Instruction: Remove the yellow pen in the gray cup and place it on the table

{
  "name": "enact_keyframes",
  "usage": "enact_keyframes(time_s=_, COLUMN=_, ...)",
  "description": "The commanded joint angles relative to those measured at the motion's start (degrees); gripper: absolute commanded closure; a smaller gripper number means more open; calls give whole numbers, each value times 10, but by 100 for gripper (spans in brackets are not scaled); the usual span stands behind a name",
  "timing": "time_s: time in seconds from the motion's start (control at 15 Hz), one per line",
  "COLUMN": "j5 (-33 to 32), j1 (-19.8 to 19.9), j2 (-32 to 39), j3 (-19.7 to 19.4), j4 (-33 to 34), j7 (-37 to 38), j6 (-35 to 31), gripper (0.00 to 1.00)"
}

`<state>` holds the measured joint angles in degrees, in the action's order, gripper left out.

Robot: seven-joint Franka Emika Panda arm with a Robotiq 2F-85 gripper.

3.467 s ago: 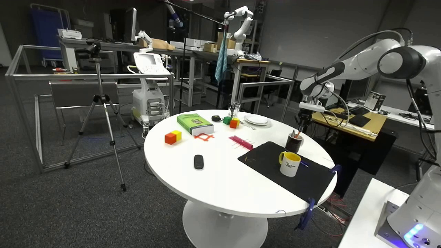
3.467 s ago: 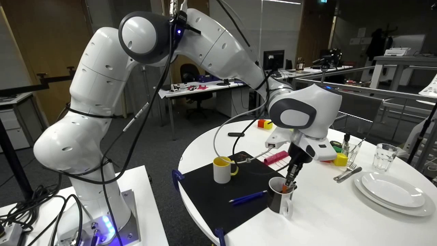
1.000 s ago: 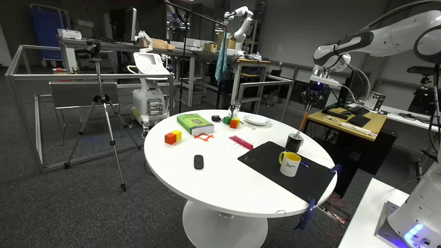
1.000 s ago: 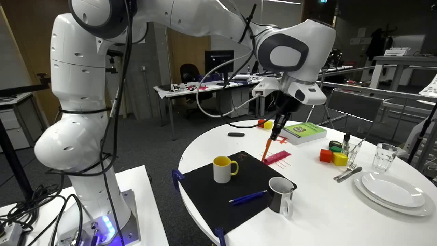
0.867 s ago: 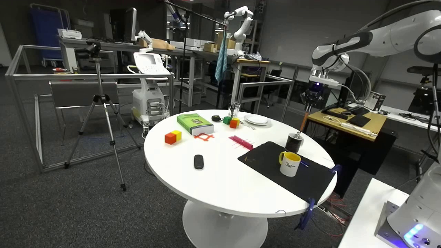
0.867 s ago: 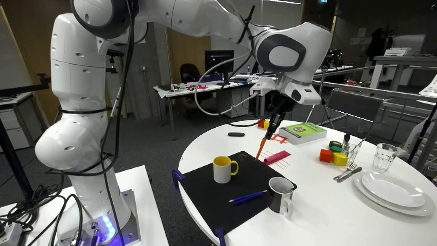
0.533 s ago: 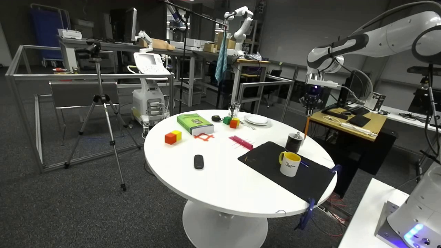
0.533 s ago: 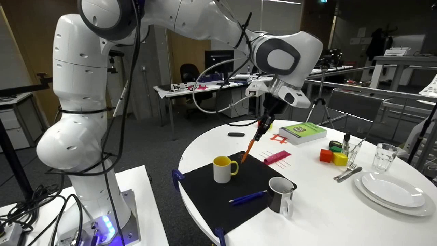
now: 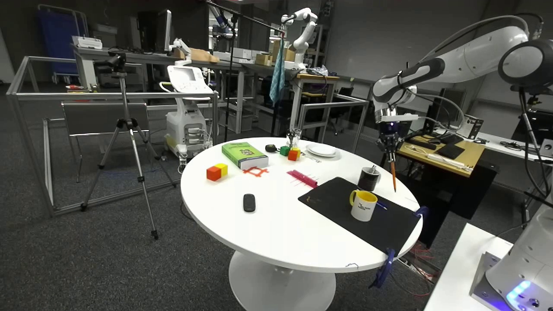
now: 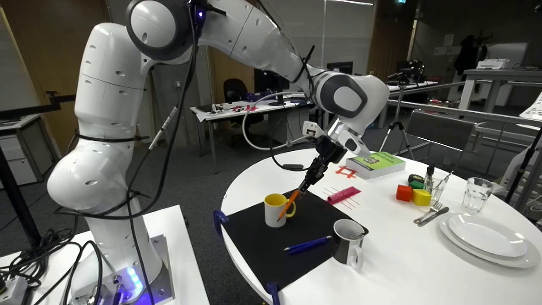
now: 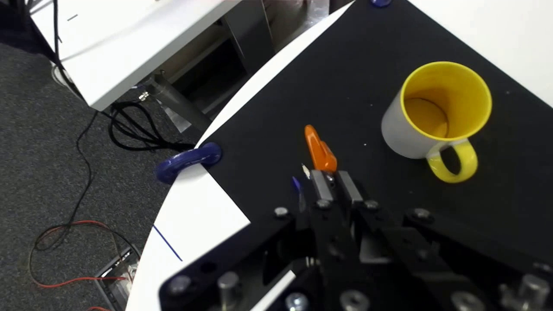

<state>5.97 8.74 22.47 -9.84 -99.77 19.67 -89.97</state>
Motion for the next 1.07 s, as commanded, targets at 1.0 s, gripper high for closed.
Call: enact_keyframes(time_s=1.0, j5=-31, j1=-8, j2=46, j3=0, j4=14, j7=-1, j6=5, gripper=98)
